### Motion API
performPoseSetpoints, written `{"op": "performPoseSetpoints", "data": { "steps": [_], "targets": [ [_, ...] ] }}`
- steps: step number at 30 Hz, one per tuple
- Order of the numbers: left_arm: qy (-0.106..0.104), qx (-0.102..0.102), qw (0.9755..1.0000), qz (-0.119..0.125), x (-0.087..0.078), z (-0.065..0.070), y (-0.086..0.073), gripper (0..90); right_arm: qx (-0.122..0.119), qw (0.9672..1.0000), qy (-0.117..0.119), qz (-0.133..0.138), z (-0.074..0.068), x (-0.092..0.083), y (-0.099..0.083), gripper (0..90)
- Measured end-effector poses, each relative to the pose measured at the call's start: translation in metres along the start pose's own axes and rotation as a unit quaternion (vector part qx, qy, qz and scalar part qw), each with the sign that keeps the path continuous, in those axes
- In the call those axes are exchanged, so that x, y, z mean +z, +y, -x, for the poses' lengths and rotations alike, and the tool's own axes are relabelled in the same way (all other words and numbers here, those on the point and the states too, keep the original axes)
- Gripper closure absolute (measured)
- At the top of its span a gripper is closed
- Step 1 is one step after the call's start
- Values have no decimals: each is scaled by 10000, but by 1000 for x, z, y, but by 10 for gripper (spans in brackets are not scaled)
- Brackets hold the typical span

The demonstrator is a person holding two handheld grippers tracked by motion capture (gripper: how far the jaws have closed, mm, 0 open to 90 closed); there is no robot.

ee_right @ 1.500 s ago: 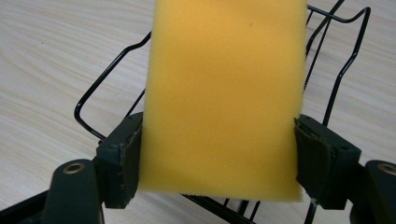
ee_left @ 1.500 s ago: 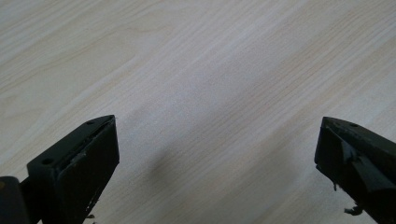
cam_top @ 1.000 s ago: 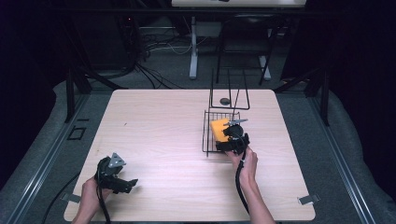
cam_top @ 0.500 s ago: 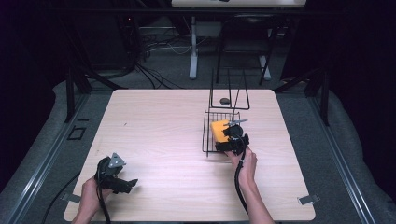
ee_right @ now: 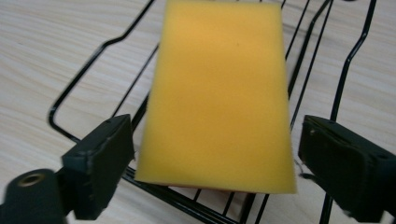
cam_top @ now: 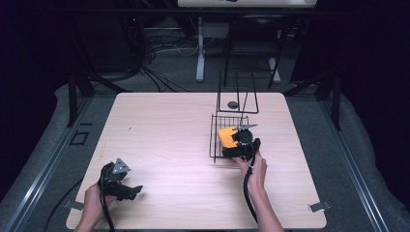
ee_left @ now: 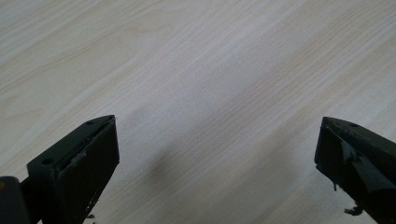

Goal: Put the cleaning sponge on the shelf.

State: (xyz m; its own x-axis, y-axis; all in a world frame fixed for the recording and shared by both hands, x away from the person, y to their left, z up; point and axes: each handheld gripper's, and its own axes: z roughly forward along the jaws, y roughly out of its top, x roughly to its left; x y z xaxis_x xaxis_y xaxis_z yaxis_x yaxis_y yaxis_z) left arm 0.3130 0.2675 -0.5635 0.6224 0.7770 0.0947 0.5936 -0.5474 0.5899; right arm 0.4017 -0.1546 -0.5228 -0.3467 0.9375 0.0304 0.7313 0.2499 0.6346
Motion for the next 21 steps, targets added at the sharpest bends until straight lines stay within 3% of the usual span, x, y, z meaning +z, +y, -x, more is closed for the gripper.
{"op": "performPoseSetpoints", "data": {
  "steps": [8,21],
  "targets": [
    [2,13,10000,9,0,0,0,0,-348,9990,45,266,-7,-23,0,30],
    [0,3,10000,7,0,1,0,0,-635,9975,20,326,-8,-57,-10,0]
  ]
}}
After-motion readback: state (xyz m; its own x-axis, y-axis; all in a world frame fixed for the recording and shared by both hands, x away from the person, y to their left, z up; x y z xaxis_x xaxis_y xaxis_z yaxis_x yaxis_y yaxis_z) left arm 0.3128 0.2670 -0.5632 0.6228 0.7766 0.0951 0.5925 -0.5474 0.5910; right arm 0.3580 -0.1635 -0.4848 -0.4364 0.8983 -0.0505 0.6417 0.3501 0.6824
